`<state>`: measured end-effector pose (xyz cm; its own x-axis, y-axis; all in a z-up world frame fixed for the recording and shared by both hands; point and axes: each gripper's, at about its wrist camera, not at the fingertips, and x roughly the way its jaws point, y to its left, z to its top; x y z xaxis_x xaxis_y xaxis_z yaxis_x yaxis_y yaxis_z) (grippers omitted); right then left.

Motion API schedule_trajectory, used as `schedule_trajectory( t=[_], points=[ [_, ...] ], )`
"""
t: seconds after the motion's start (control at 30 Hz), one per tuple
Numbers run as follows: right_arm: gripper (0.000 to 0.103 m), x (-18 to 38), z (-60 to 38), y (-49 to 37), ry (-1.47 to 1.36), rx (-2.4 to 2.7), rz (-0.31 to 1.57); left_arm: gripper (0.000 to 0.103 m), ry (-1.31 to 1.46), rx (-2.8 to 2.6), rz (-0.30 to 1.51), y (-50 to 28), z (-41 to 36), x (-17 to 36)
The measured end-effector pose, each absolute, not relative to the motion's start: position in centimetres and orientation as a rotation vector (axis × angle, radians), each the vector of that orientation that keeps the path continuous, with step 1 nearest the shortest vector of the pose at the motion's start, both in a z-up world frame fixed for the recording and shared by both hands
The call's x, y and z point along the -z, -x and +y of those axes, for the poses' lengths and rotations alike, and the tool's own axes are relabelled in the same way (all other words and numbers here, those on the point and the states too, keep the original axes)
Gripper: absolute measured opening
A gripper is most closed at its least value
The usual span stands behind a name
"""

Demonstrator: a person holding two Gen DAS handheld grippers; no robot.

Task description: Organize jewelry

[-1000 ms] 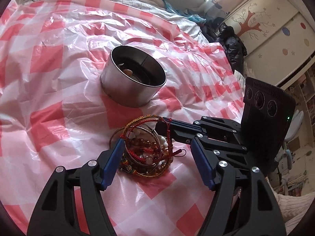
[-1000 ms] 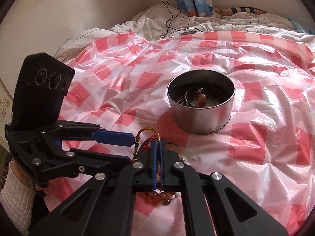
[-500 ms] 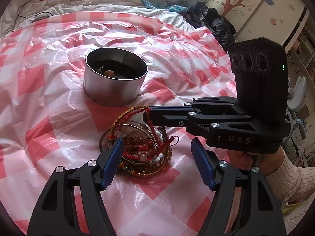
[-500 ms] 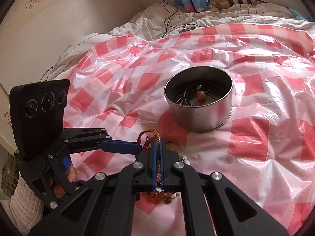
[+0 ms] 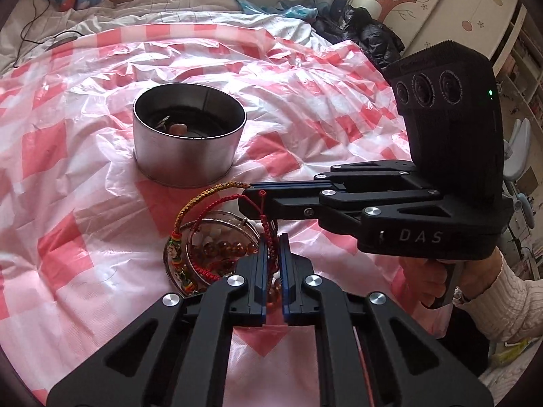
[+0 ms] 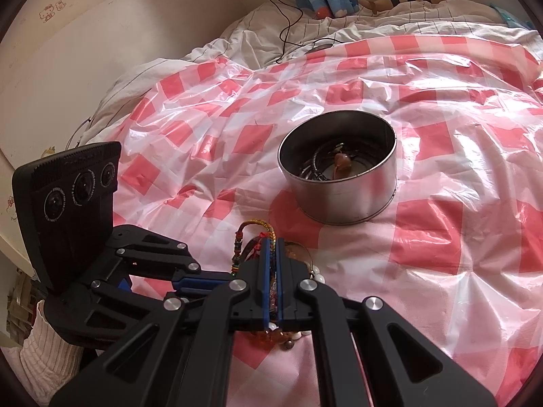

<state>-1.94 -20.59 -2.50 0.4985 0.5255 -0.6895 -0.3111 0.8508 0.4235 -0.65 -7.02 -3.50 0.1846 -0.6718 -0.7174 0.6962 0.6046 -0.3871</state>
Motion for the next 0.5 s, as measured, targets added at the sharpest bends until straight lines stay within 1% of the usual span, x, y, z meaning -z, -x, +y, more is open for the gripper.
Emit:
schedule_trajectory(
  t=[0.23, 0.33, 0.37, 0.5],
  points=[
    [0.004, 2.7, -20.5, 1.8, -0.235, -0.495, 0.930, 0.007, -0.053, 0.958, 1.052, 0.3, -6.4, 3.8],
    [0.004, 2.7, -20.4, 1.9, -0.228, -0.497, 0.928, 0.007, -0.043, 0.957, 1.031, 0.4, -6.1, 3.6],
    [0.004, 2.7, -20.4, 1.9, -0.220, -0.491, 0.930, 0.004, -0.038, 0.954, 1.020, 0.5, -5.9, 3.4],
    [0.004, 2.8, -20.6, 1.8, -0.209, -0.465, 0.930, 0.003, 0.033, 0.978, 0.966, 0.3, -4.4, 1.9]
  ],
)
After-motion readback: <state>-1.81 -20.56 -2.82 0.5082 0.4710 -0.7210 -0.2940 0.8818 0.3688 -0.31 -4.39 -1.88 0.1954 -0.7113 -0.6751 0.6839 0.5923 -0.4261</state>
